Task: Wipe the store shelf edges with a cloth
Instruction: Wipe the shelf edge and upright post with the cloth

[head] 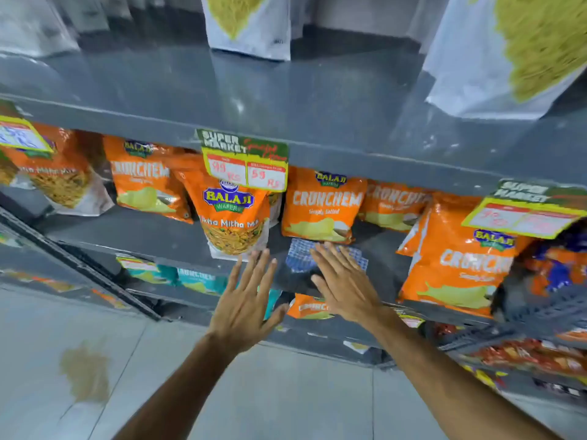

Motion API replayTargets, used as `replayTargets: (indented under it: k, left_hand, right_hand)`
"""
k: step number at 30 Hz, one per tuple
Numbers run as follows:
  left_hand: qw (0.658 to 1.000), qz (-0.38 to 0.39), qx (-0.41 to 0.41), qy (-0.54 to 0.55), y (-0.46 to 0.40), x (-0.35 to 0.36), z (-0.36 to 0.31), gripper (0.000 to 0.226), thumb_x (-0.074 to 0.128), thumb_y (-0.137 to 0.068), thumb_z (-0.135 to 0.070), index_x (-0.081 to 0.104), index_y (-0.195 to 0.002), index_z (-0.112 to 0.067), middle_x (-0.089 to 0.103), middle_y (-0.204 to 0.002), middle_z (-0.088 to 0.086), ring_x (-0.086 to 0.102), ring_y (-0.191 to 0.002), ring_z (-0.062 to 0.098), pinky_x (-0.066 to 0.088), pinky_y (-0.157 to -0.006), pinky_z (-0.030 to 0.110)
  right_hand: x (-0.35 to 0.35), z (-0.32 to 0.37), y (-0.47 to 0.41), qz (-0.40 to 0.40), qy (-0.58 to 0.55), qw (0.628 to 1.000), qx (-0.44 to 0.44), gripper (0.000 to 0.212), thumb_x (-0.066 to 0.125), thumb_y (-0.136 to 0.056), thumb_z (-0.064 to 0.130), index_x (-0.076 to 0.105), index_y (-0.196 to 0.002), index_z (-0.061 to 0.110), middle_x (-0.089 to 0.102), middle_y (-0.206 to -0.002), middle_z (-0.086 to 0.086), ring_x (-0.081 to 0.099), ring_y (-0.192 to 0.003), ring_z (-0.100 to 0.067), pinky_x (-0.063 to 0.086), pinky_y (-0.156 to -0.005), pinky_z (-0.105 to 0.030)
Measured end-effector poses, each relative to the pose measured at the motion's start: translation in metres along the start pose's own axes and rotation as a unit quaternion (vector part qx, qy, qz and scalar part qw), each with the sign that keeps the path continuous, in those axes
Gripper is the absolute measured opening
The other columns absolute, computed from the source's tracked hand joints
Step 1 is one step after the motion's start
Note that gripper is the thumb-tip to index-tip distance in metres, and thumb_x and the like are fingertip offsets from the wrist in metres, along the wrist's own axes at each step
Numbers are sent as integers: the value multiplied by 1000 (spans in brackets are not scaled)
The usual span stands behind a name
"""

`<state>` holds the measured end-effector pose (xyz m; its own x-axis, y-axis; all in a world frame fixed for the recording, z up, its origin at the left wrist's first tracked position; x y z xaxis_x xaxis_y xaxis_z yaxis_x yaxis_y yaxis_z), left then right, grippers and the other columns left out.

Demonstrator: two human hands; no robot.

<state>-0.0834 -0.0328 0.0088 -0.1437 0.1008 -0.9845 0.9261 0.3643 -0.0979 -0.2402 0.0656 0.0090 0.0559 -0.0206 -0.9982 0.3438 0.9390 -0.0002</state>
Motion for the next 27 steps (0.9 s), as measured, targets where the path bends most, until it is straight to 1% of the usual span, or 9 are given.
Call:
replayTargets:
  k: [2, 6, 10, 12, 14, 18, 20, 23, 27]
  left_hand:
    - [1000, 31, 0, -5, -5, 24, 3, 86, 19, -107, -68, 18, -169, -8, 10, -179, 13, 9, -167, 31, 24, -131, 60]
    - [998, 50, 3, -25, -10, 63, 9, 87, 18, -107, -67, 17, -169, -6, 10, -179, 14, 7, -167, 30, 21, -133, 57]
    - [997, 65, 8, -31, -13, 78, 15, 88, 20, -107, -67, 14, -169, -6, 8, -179, 14, 3, -167, 30, 16, -135, 55]
    - [998, 62, 11, -27, -19, 77, 15, 87, 23, -107, -66, 18, -169, -5, 11, -179, 15, 7, -167, 31, 16, -135, 55]
    - [998, 60, 10, -26, -24, 75, 15, 87, 23, -107, -66, 21, -168, -4, 14, -178, 15, 10, -166, 32, 16, -135, 54]
    - [996, 81, -3, -38, -27, 78, 14, 91, 15, -106, -72, 17, -169, -6, 10, -179, 13, 6, -167, 30, 13, -135, 55]
    - [995, 92, -2, -41, -27, 79, 14, 94, 10, -103, -75, 12, -170, -8, 5, -180, 11, 0, -167, 29, 9, -135, 55]
    - [994, 104, 2, -31, -25, 68, 13, 96, 7, -100, -78, 5, -171, -12, -2, -180, 8, -7, -167, 27, 0, -136, 52]
    - [998, 63, -13, -27, -3, 14, 17, 95, 14, -101, -76, 14, -170, -11, 3, -179, 9, -3, -167, 25, 3, -136, 51]
  right_hand:
    - [17, -8, -8, 20, -6, 999, 26, 60, 30, -108, 44, 24, -160, 15, 24, -168, -5, 16, -157, -22, 15, -127, -44]
    - [24, -3, -4, -50, 12, 997, 51, 51, 43, -104, 44, 50, -146, 18, 57, -147, -3, 52, -135, -27, 44, -106, -45]
    - [15, -7, -3, -132, 1, 990, 44, 44, 51, -97, 52, 63, -127, 22, 64, -117, -3, 57, -104, -27, 45, -86, -42]
    - [15, -9, -12, -126, -3, 992, 29, 50, 51, -96, 56, 60, -132, 22, 60, -123, -6, 54, -108, -27, 45, -88, -42]
    - [22, -6, -21, -89, -7, 996, -5, 57, 48, -97, 57, 52, -143, 24, 54, -140, -8, 50, -125, -29, 44, -101, -45]
    - [41, 2, -26, -40, -53, 996, -59, 57, 41, -104, 48, 38, -155, 24, 32, -165, -6, 28, -153, -25, 24, -126, -42]
    - [41, 5, -27, -53, -58, 994, -74, 52, 42, -106, 41, 42, -154, 21, 36, -163, -6, 32, -152, -25, 27, -125, -42]
    - [34, 4, -28, -57, -110, 990, -61, 50, 60, -102, 22, 48, -150, 20, 42, -160, -2, 37, -150, -21, 37, -120, -42]
    - [4, 24, -23, -51, -160, 984, -63, 56, 61, -99, 10, 47, -150, 26, 37, -162, 7, 35, -150, -10, 40, -117, -33]
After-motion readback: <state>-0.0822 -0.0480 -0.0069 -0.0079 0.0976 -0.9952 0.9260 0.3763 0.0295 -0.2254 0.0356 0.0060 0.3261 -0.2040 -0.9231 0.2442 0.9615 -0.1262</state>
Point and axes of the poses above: each hand's wrist, its own y-axis away from the middle knuckle, its own x-axis out of the palm, z = x × y, the point moved 9 cm from there along -y, towards the middle knuckle
